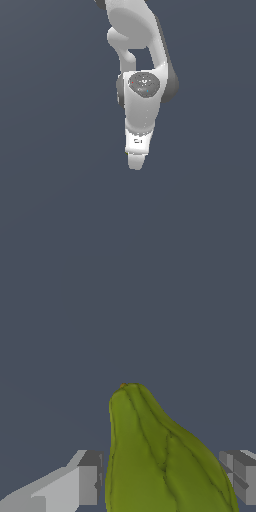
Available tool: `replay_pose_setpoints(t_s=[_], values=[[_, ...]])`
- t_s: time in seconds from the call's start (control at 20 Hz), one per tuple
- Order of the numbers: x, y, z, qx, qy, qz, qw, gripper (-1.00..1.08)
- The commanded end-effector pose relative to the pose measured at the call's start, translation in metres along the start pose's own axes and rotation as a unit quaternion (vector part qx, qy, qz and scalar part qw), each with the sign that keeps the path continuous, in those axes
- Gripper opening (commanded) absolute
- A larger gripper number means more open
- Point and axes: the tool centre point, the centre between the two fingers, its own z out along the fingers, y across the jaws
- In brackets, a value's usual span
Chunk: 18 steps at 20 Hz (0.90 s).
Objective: Pick up the object and move it to a goal position.
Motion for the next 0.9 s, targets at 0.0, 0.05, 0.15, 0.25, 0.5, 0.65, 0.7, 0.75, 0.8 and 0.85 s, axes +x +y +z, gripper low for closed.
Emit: replay_pose_setpoints(t_s=[0.0, 0.05, 0.15, 0.25, 0.5, 0.65, 0.7, 0.75, 0.8, 0.85], values=[[-0.009, -0.006, -0.028, -0.001, 0.000, 0.000, 1.0000, -1.00], [-0.013, -0.008, -0.038, -0.001, 0.000, 0.000, 1.0000, -1.00], [-0.020, -0.012, -0.057, -0.001, 0.000, 0.000, 1.0000, -1.00], [-0.026, -0.016, -0.074, -0.001, 0.001, 0.000, 1.0000, -1.00], [-0.039, -0.022, -0.111, -0.001, 0.001, 0.000, 1.0000, -1.00], [-0.044, -0.025, -0.126, -0.002, 0.001, 0.000, 1.0000, -1.00], [-0.045, -0.025, -0.129, -0.002, 0.001, 0.000, 1.0000, -1.00], [-0.046, -0.026, -0.132, -0.002, 0.001, 0.000, 1.0000, -1.00], [-0.047, -0.026, -0.134, -0.002, 0.001, 0.000, 1.0000, -1.00], [-0.047, -0.026, -0.135, -0.002, 0.001, 0.000, 1.0000, -1.00]])
